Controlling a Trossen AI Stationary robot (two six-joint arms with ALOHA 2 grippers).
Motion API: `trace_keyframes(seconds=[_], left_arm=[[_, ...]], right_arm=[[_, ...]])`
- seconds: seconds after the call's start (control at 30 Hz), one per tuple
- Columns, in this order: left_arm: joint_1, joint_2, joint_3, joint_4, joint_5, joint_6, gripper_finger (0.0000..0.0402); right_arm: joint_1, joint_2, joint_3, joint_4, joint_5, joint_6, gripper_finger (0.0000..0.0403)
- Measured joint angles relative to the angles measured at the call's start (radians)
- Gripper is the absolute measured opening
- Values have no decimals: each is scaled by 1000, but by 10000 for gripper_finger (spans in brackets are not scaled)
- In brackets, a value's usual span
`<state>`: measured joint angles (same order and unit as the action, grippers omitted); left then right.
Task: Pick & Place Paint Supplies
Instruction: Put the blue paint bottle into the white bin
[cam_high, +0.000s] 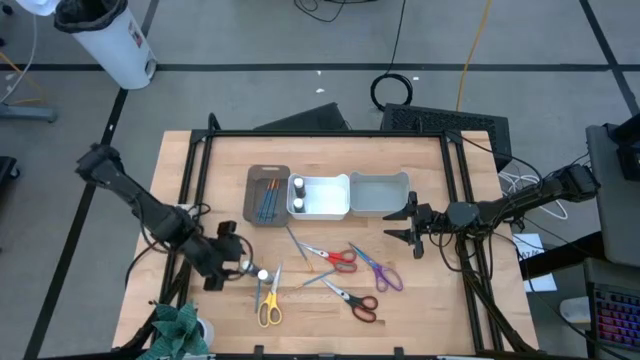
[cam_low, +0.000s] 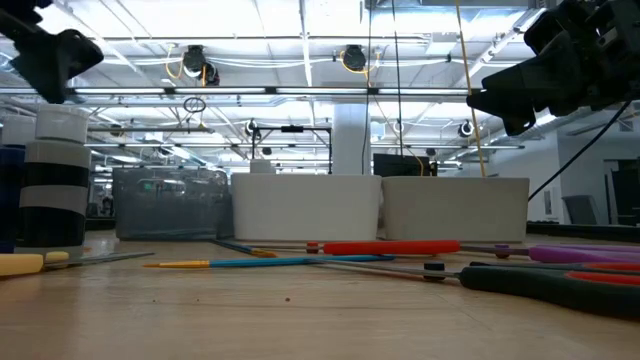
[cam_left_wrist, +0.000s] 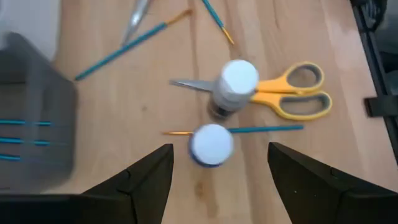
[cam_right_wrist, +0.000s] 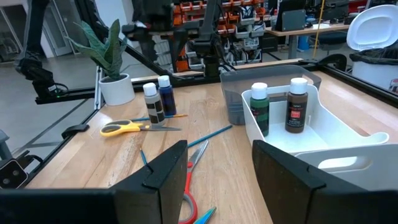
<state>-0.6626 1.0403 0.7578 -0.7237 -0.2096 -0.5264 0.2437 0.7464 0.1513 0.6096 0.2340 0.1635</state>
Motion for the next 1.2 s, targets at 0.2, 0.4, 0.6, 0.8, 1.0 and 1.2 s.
trace_keyframes(seconds=[0.2,0.4,0.6,0.8,1.0,1.2], left_arm=[[-22,93,0,35,0,-6,269],[-20,151,0,46,-24,-3,269],[-3,170,0,46,-27,-3,269],[18,170,0,46,-27,-3,244],[28,170,-1,46,-16,-7,155],[28,170,-1,46,-4,-7,119]], right_arm=[[0,0,0,0,0,0,171],[0,0,0,0,0,0,171],[0,0,0,0,0,0,171],[0,0,0,0,0,0,171],[0,0,0,0,0,0,171],[0,0,0,0,0,0,171]])
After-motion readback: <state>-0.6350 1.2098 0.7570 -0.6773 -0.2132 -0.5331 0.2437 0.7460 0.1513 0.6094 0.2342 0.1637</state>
